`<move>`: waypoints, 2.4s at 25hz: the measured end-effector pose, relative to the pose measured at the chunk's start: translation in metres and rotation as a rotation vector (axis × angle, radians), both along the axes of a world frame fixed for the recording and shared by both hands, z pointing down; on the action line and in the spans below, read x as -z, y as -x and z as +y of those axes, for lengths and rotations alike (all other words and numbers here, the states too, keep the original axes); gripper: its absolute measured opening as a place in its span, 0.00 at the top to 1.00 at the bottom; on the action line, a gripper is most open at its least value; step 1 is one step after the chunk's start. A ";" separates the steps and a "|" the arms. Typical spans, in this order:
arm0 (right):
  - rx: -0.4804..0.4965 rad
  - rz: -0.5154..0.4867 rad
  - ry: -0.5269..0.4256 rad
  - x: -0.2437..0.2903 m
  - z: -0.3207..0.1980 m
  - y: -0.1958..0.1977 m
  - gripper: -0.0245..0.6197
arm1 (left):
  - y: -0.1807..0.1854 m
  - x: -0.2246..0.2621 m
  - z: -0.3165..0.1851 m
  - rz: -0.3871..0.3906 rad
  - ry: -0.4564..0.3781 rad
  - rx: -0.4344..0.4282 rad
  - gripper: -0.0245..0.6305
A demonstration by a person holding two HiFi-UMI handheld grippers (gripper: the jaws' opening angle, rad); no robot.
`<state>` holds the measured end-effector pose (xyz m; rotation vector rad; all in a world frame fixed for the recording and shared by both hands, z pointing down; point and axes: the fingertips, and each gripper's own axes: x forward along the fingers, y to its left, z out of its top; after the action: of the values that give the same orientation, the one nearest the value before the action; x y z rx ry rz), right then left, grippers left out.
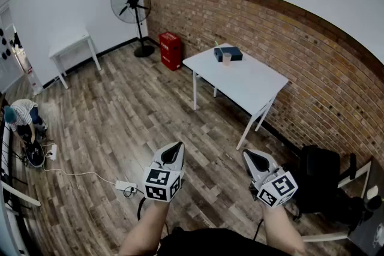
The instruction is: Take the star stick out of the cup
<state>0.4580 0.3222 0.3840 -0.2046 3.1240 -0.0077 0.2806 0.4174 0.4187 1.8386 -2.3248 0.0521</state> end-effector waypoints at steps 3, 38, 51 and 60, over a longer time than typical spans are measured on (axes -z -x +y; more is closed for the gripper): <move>0.003 0.009 0.009 -0.005 0.005 0.004 0.97 | 0.005 -0.002 0.005 0.003 -0.006 0.005 0.96; 0.055 0.024 0.181 -0.043 0.069 0.109 0.73 | 0.064 -0.022 0.059 -0.012 -0.001 -0.261 0.95; 0.086 -0.045 0.152 -0.051 -0.064 0.193 0.79 | 0.156 -0.036 -0.081 -0.048 0.087 -0.196 0.95; 0.123 -0.088 0.133 -0.042 -0.154 0.212 0.96 | 0.186 -0.033 -0.172 -0.094 0.135 -0.198 0.95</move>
<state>0.2464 0.1687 0.4261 -0.0123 3.0436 -0.2198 0.0947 0.2455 0.4514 2.0296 -2.1300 0.3208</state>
